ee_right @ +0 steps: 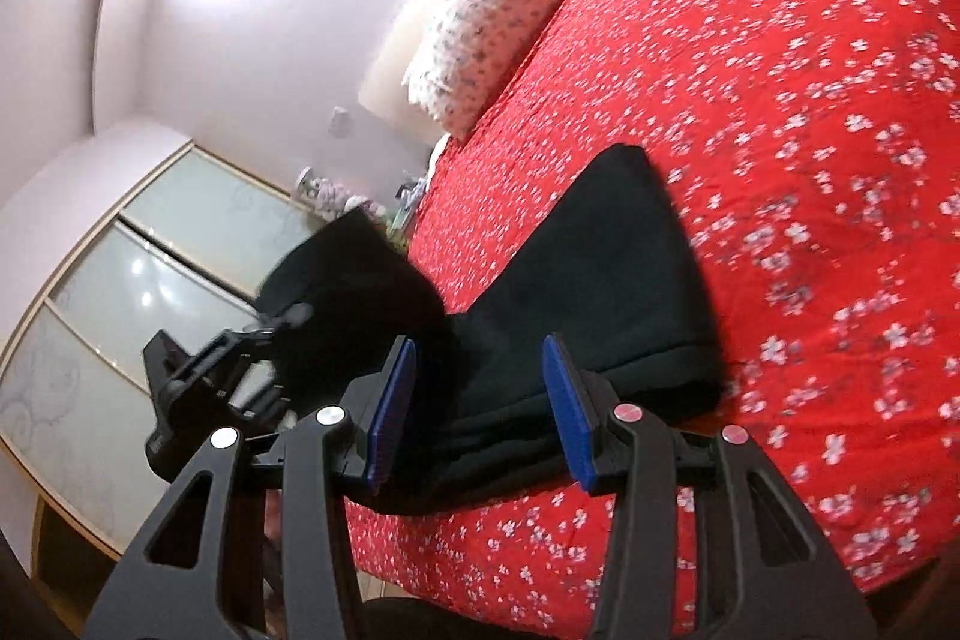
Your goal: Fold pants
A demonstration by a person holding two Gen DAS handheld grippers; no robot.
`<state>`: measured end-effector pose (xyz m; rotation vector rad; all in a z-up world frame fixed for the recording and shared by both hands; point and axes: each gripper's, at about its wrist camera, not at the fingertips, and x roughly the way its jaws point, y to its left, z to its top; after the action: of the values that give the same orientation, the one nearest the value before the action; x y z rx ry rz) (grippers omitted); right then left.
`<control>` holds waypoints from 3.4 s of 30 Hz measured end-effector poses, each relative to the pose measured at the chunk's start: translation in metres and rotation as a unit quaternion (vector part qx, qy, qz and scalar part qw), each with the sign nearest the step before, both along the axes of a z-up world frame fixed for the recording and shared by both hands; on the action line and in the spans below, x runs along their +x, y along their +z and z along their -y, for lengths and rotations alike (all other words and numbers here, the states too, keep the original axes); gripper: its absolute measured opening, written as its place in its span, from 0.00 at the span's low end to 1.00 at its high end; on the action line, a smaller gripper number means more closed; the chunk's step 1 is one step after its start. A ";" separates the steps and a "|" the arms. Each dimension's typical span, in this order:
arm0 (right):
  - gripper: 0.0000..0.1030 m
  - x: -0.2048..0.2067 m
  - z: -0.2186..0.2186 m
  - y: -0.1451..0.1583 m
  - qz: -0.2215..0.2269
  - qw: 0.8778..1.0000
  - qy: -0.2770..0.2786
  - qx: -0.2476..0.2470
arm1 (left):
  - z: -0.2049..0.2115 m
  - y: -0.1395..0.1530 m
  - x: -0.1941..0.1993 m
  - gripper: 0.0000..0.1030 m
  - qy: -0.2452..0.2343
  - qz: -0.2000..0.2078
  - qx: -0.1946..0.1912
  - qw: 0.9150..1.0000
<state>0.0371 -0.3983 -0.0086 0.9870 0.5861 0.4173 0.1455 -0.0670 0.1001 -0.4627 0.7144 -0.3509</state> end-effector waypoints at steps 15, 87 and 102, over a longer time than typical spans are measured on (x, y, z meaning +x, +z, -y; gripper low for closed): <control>0.45 0.000 0.044 -0.014 -0.026 0.997 -0.062 0.035 | 0.140 -0.057 -0.020 0.23 -0.087 0.021 0.156 0.984; 0.59 0.120 -0.013 0.000 -0.054 0.992 0.046 -0.104 | -0.101 -0.097 0.063 0.98 -0.032 -0.109 -0.155 0.981; 0.60 0.079 -0.047 -0.001 -0.071 0.967 0.152 -0.193 | -0.028 -0.106 -0.015 0.98 -0.061 -0.070 0.123 0.988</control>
<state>0.1163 -0.3511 -0.0097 0.5551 0.9175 0.4836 0.1306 -0.0386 -0.0059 -0.2121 0.9118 -0.3421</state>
